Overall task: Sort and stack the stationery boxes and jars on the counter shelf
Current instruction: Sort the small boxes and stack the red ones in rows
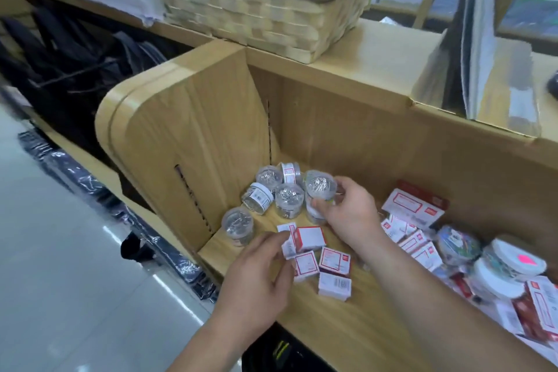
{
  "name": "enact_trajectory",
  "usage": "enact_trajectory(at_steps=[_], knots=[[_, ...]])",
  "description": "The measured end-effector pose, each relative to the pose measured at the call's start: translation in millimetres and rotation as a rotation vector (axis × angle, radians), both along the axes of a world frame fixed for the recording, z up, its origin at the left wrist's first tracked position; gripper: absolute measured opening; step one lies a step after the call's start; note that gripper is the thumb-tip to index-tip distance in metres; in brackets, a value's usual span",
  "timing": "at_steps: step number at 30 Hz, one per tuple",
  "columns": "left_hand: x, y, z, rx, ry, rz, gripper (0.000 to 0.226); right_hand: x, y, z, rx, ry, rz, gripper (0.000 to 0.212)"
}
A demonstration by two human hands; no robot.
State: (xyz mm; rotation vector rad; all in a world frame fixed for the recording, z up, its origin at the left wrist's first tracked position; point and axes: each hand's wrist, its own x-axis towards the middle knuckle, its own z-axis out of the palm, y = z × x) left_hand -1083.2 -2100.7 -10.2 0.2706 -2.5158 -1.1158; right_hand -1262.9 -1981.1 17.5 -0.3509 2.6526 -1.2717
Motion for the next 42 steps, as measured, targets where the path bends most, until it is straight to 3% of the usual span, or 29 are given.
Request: enact_trajectory(at_steps=[3,4,8,10,14,18,21,31,35,39,42], knots=[[-7,-2,-3,0.008,0.011,-0.029,0.042,3,13,5,-0.036,-0.001,-0.036,0.069],[-11,-1,-5,0.010,0.011,-0.032,0.040,7,23,9,-0.067,0.008,-0.050,0.065],[-33,20,-6,0.038,0.033,-0.093,0.031,40,87,28,-0.100,0.072,-0.094,0.014],[-51,42,-7,0.024,0.031,-0.196,0.031,55,124,27,-0.059,0.134,-0.153,0.008],[-89,83,-14,-0.068,-0.071,-0.292,0.048,70,183,12,0.161,0.226,-0.241,0.021],[-113,116,-11,-0.318,-0.111,-0.215,0.076,84,213,0,0.202,0.203,-0.270,0.027],[-123,131,-11,-0.386,-0.158,-0.146,0.085,88,225,-5,0.170,0.227,-0.283,0.024],[-115,138,-13,-0.213,0.002,-0.261,0.031,80,226,2,-0.102,0.084,-0.257,0.036],[-108,138,-8,-0.229,0.021,-0.263,0.036,84,249,3,-0.130,0.109,-0.368,0.031],[-90,151,6,0.030,0.020,-0.243,0.032,83,291,3,-0.016,0.210,-0.564,0.035],[-79,170,4,0.095,-0.034,-0.296,0.027,78,304,-1,-0.055,0.041,-0.550,0.028]])
